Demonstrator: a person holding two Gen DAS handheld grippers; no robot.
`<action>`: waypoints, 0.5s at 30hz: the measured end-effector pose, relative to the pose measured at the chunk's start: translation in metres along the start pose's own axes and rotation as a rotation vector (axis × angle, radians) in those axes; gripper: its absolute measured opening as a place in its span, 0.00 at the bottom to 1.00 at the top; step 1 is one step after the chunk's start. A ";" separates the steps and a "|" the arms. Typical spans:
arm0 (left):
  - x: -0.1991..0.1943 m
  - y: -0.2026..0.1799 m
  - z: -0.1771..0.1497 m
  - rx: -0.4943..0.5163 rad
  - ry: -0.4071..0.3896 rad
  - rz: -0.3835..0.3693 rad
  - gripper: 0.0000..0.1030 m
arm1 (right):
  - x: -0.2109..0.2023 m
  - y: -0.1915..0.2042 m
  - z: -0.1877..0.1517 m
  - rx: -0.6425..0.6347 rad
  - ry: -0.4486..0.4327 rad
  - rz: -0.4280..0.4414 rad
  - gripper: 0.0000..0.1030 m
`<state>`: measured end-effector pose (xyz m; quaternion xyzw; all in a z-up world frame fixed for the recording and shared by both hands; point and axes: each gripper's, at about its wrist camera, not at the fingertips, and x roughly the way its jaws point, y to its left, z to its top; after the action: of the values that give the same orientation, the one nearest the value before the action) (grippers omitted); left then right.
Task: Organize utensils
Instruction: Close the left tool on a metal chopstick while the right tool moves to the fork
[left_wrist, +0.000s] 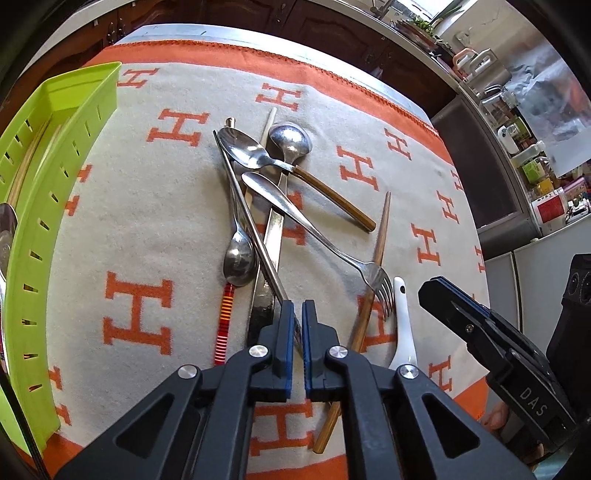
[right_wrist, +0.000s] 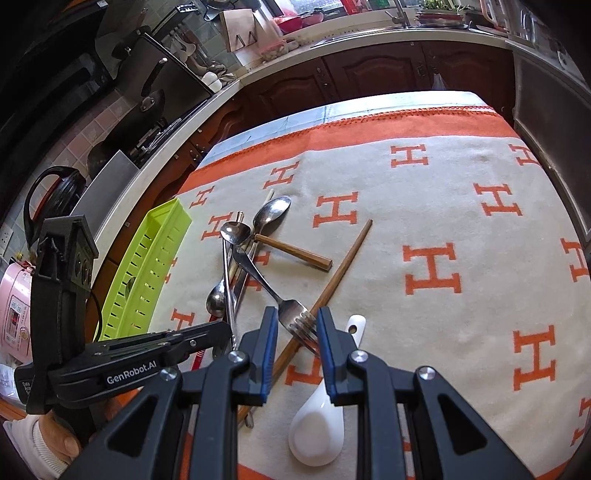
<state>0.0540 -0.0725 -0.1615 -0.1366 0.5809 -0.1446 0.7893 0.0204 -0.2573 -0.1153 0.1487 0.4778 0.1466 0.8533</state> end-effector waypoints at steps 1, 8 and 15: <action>0.000 -0.001 -0.001 -0.003 0.005 0.004 0.12 | 0.001 0.000 0.000 0.000 0.003 0.001 0.21; 0.000 -0.001 -0.004 -0.012 0.005 0.037 0.23 | 0.003 0.001 -0.002 0.003 0.011 0.009 0.21; 0.008 -0.005 -0.004 -0.010 0.034 0.041 0.11 | 0.004 0.000 -0.003 0.002 0.013 0.014 0.21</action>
<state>0.0522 -0.0805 -0.1682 -0.1261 0.5975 -0.1278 0.7815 0.0198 -0.2554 -0.1196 0.1520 0.4825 0.1531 0.8489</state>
